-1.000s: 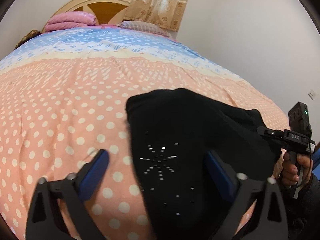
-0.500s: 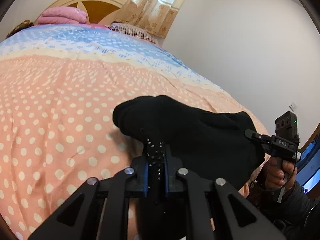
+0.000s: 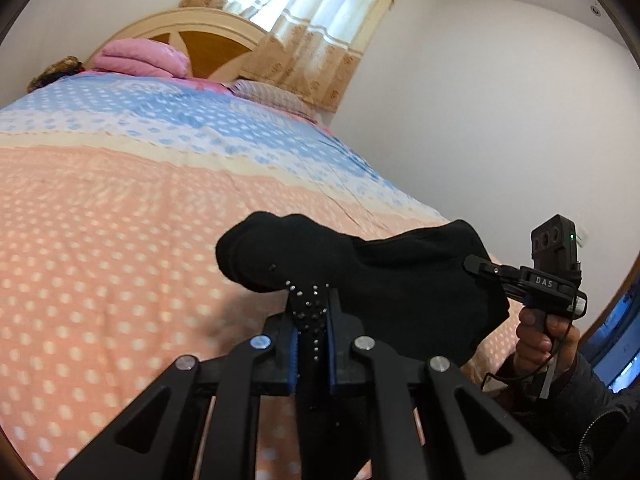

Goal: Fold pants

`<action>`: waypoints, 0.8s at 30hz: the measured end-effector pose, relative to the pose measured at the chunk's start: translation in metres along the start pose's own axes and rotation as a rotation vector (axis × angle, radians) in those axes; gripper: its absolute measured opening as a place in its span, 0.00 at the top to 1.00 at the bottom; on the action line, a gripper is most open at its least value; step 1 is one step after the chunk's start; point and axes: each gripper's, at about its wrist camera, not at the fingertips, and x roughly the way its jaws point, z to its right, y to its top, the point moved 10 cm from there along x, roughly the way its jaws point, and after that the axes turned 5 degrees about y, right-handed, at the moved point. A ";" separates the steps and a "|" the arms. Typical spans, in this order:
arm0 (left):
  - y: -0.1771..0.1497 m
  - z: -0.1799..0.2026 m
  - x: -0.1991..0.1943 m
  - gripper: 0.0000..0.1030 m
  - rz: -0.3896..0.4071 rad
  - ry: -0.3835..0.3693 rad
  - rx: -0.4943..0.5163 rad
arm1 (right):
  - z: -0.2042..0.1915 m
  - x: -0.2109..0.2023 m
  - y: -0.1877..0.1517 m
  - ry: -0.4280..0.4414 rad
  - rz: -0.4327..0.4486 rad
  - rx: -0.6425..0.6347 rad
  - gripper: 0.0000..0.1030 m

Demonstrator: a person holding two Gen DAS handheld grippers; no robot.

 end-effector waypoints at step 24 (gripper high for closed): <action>-0.012 -0.195 -0.058 0.87 0.028 0.472 -0.083 | -0.117 0.230 -0.009 0.108 -0.213 -0.105 0.73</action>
